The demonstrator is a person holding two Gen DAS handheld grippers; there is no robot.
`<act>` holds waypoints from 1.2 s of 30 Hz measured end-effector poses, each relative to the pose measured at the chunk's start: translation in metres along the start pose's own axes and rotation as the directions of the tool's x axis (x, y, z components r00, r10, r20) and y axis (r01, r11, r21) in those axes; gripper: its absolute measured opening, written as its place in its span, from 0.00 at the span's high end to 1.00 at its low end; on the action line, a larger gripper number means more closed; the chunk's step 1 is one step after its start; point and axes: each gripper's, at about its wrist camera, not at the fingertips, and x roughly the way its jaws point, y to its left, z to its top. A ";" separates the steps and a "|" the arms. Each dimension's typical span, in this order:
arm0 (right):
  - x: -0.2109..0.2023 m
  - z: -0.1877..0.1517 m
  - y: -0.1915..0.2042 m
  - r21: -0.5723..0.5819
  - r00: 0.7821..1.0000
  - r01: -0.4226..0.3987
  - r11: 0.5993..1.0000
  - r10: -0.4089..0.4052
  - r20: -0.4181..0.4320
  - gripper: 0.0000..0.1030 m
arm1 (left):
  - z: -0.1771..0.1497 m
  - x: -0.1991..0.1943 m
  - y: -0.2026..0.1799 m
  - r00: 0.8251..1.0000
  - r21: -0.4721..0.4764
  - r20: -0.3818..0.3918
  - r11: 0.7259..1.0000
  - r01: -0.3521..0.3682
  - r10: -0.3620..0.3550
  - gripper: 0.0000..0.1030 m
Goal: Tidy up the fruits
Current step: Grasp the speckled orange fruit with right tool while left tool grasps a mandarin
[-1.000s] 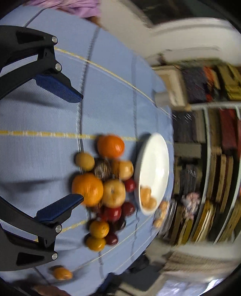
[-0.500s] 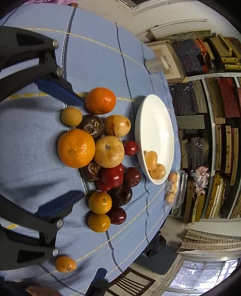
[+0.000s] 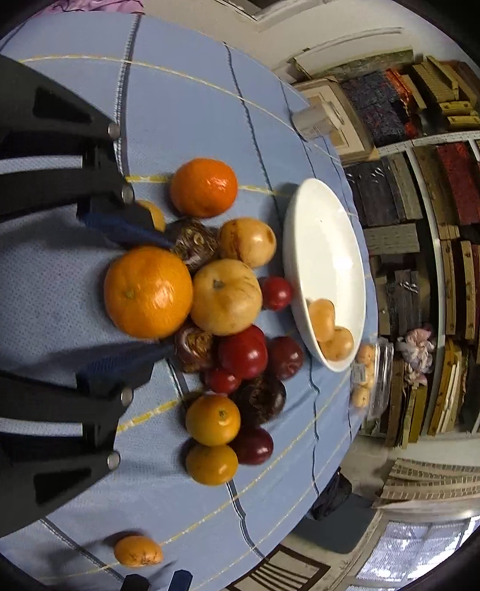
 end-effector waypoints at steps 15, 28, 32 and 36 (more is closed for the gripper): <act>0.022 -0.001 0.036 -0.181 0.993 0.091 0.979 -0.102 -0.052 0.36 | -0.012 -0.014 0.014 0.997 -0.068 -0.009 0.995 0.073 -0.073 0.52; 0.037 -0.003 0.038 -0.200 0.989 0.086 0.976 -0.108 -0.102 0.63 | -0.014 -0.016 0.013 0.998 -0.057 -0.008 0.996 0.064 -0.064 0.52; 0.036 -0.005 0.041 -0.211 0.989 0.079 0.974 -0.103 -0.103 0.63 | -0.015 -0.018 0.016 0.997 -0.077 -0.006 0.994 0.077 -0.078 0.53; 0.032 0.002 0.042 -0.185 0.994 0.047 0.982 -0.065 -0.092 0.63 | -0.014 -0.024 0.021 0.996 -0.101 0.014 0.991 0.088 -0.087 0.53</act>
